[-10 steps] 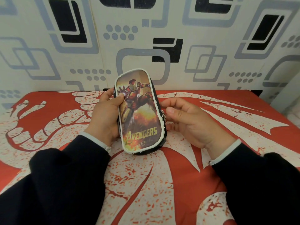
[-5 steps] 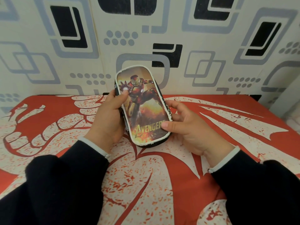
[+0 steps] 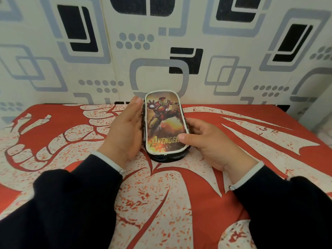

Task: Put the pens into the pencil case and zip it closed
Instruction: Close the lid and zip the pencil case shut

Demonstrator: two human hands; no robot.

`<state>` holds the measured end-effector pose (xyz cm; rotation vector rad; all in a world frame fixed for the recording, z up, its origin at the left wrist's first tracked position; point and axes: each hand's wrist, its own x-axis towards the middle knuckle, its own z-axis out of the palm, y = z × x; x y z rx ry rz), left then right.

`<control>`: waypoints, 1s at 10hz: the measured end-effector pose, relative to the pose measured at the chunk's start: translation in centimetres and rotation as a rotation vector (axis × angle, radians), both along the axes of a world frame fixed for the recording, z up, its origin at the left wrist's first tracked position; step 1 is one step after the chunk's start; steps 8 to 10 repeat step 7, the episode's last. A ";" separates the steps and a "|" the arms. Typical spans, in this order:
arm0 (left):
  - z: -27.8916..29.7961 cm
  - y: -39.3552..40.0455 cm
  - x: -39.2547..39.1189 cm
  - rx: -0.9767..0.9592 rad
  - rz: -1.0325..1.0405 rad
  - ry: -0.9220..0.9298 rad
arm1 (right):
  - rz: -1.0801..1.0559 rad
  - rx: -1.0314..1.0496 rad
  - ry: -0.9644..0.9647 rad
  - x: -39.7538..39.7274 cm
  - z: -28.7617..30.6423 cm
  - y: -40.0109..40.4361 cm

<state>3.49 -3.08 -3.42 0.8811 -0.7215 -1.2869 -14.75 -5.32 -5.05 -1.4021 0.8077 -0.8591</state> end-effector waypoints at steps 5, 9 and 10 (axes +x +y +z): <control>0.0 0.3 0.0 0.019 0.059 -0.071 | -0.130 -0.061 0.053 -0.3 -0.3 -0.3; 0.3 1.2 -0.3 0.024 0.097 -0.074 | -0.338 -0.122 0.073 -0.3 0.8 0.5; 0.3 1.2 -0.3 0.024 0.097 -0.074 | -0.338 -0.122 0.073 -0.3 0.8 0.5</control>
